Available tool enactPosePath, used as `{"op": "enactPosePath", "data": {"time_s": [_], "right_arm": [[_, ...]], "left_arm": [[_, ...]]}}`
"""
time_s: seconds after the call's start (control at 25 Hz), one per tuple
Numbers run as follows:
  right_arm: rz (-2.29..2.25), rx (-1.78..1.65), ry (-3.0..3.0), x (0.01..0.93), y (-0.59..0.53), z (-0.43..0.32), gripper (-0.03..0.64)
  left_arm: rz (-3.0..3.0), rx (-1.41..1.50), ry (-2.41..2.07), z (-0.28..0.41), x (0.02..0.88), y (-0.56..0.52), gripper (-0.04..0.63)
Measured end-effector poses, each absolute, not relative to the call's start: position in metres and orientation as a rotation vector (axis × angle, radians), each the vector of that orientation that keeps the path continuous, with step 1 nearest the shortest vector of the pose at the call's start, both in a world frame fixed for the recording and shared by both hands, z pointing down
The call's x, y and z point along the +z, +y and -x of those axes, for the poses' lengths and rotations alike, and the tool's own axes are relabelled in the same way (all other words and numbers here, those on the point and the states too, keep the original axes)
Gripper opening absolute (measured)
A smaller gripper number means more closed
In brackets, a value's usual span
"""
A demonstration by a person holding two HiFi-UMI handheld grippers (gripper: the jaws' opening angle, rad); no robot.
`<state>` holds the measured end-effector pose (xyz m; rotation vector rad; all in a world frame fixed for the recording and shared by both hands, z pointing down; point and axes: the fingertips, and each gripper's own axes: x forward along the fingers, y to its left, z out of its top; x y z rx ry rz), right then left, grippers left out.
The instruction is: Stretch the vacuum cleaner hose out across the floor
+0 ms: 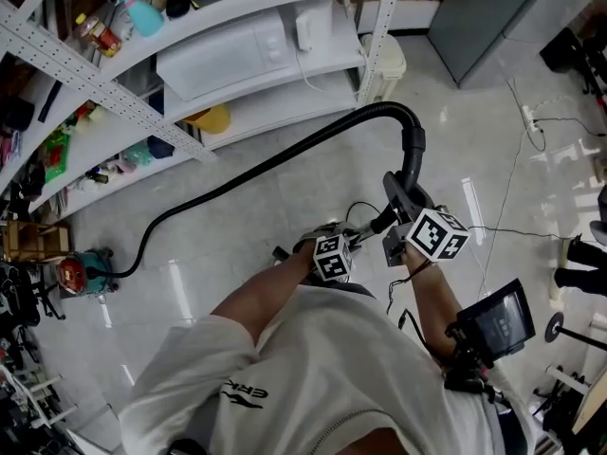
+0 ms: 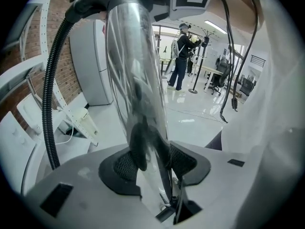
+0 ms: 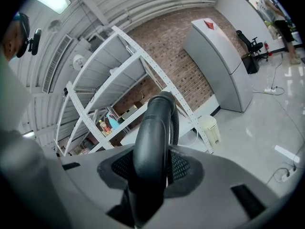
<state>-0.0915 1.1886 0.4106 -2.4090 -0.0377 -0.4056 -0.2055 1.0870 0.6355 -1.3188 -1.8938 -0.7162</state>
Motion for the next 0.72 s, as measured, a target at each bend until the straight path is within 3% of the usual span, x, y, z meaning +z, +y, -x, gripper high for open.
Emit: {"op": "enactPosePath", "data": {"time_s": [0.72], "right_arm": [[2.408, -0.343, -0.329, 0.399, 1.261, 0.082, 0.140]], "left_arm": [[1.116, -0.601, -2.044, 0.189, 0.625, 1.145, 0.158]]}}
